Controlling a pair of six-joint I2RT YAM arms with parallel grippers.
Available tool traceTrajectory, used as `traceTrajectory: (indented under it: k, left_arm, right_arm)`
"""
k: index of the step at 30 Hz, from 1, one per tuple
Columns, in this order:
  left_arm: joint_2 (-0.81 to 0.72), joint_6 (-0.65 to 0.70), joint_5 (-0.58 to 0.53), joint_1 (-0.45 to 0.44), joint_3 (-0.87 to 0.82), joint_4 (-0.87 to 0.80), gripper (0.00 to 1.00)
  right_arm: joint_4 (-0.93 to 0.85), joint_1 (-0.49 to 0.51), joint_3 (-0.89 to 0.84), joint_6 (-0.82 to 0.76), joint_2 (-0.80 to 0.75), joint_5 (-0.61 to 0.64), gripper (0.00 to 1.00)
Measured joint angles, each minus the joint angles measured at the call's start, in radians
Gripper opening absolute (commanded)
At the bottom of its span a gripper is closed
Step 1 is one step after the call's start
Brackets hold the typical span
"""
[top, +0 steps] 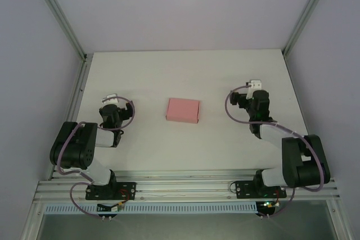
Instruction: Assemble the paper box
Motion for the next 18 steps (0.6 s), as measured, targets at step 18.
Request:
traceTrajectory:
  k: [18]
  left_arm:
    - [0.002,0.016,0.052,0.0,0.019,-0.008,1.0]
  right_arm:
    - [0.311,-0.096,-0.101,0.104,0.212,-0.074,1.0]
